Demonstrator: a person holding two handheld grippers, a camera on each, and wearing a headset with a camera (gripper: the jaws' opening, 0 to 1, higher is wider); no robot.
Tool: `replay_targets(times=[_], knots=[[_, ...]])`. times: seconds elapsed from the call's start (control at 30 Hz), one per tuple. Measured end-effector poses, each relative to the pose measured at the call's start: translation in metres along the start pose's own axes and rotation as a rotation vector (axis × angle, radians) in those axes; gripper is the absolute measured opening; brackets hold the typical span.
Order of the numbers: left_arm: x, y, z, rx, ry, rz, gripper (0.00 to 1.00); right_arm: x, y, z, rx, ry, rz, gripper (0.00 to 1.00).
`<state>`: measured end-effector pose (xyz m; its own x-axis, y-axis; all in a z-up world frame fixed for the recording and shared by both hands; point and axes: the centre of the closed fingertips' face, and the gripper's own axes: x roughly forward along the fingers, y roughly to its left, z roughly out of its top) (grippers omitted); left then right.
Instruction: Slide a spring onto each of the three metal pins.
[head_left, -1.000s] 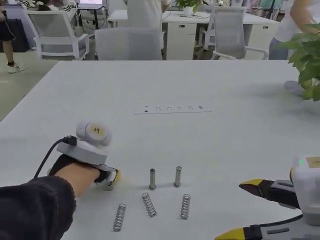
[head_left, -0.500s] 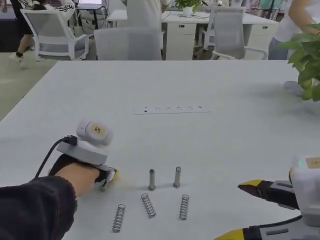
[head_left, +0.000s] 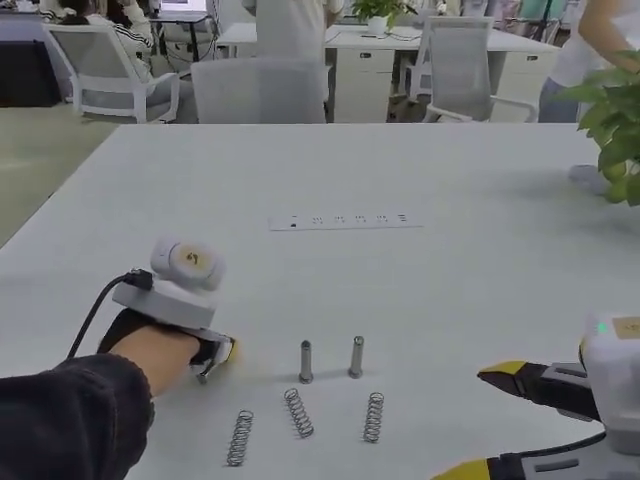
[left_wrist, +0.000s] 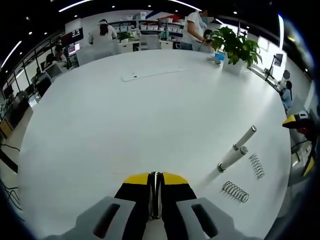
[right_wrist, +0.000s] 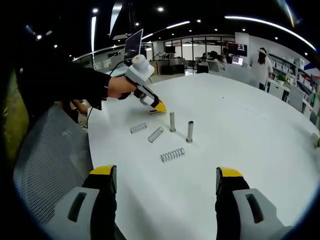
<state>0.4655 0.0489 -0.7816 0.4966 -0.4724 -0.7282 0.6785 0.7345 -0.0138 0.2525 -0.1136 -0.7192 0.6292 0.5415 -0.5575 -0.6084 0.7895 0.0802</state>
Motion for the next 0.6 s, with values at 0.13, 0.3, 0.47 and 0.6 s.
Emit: replay_targets(times=[0.13, 0.3, 0.47, 0.6], knots=[[-0.003, 0.0, 0.001, -0.007, -0.01, -0.005, 0.0, 0.0, 0.001, 0.002, -0.004, -0.003, 0.001, 0.8], [-0.01, -0.003, 0.005, -0.018, -0.024, -0.014, 0.0, 0.0, 0.002, 0.003, -0.008, -0.004, 0.002, 0.81], [-0.014, -0.004, 0.008, -0.02, -0.04, -0.021, 0.0, 0.0, 0.002, 0.004, -0.013, -0.004, 0.002, 0.81], [-0.019, -0.006, 0.009, -0.023, -0.049, -0.023, 0.0, -0.001, 0.002, 0.006, -0.017, -0.005, -0.002, 0.81]])
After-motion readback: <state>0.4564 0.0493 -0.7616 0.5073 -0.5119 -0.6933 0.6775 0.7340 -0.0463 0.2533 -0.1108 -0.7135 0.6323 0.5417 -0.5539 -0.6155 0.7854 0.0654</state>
